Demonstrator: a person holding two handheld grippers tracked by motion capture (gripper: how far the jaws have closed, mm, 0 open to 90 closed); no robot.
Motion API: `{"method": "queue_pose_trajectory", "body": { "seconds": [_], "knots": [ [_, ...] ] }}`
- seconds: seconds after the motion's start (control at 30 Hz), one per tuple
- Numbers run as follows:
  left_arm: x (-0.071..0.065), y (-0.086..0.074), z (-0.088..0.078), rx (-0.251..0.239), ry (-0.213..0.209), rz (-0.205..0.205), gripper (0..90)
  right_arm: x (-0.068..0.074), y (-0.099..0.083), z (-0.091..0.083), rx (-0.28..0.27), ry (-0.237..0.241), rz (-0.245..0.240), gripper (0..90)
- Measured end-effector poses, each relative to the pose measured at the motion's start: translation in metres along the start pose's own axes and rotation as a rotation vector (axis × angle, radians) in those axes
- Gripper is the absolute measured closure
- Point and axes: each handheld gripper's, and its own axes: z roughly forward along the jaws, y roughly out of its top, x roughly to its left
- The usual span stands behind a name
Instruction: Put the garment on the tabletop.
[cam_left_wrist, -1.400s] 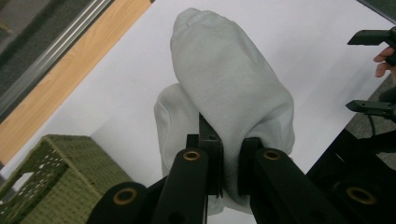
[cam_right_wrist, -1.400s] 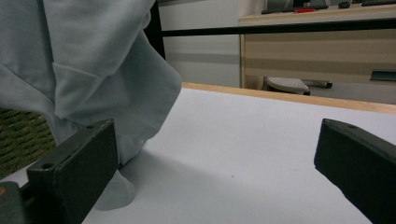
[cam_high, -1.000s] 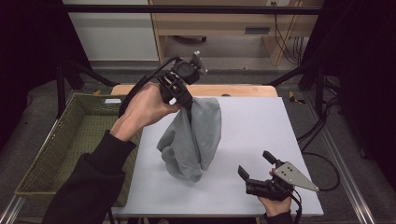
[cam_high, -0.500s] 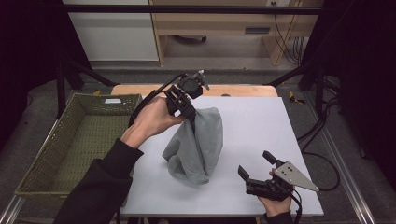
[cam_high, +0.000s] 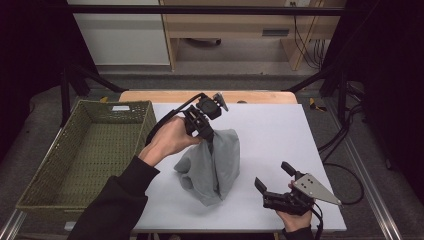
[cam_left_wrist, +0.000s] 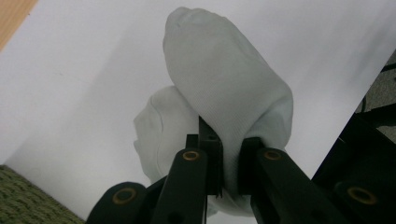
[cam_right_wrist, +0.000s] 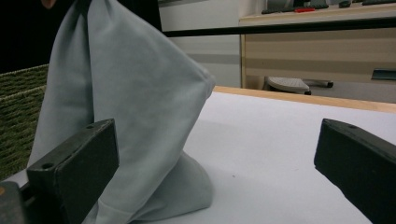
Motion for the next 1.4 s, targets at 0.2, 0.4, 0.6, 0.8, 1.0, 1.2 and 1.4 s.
{"method": "queue_pose_trajectory", "body": {
  "seconds": [0.2,0.4,0.6,0.8,1.0,1.2,1.4],
  "knots": [
    [0.000,-0.007,0.018,-0.002,-0.032,0.004,84.7,0.001,0.000,0.000,0.004,0.003,0.009,0.3],
    [0.001,-0.011,0.030,-0.006,-0.053,-0.002,81.9,0.001,0.000,0.000,0.000,0.003,0.009,0.3],
    [0.002,-0.015,0.043,-0.001,-0.065,0.004,78.9,0.000,0.000,0.001,-0.004,0.001,0.003,0.3],
    [0.001,-0.016,0.047,-0.014,-0.072,0.017,72.5,0.000,0.000,0.001,-0.004,0.000,0.001,0.3],
    [0.001,-0.017,0.048,-0.027,-0.065,0.011,40.7,0.000,0.000,0.001,-0.003,-0.002,0.005,0.3],
    [0.000,-0.021,0.051,-0.042,-0.053,0.022,21.6,-0.001,0.000,0.001,-0.008,0.000,0.004,0.3],
    [-0.001,-0.025,0.046,-0.094,-0.009,0.017,3.9,-0.001,0.000,0.001,-0.011,0.004,0.005,0.3]
  ]
}}
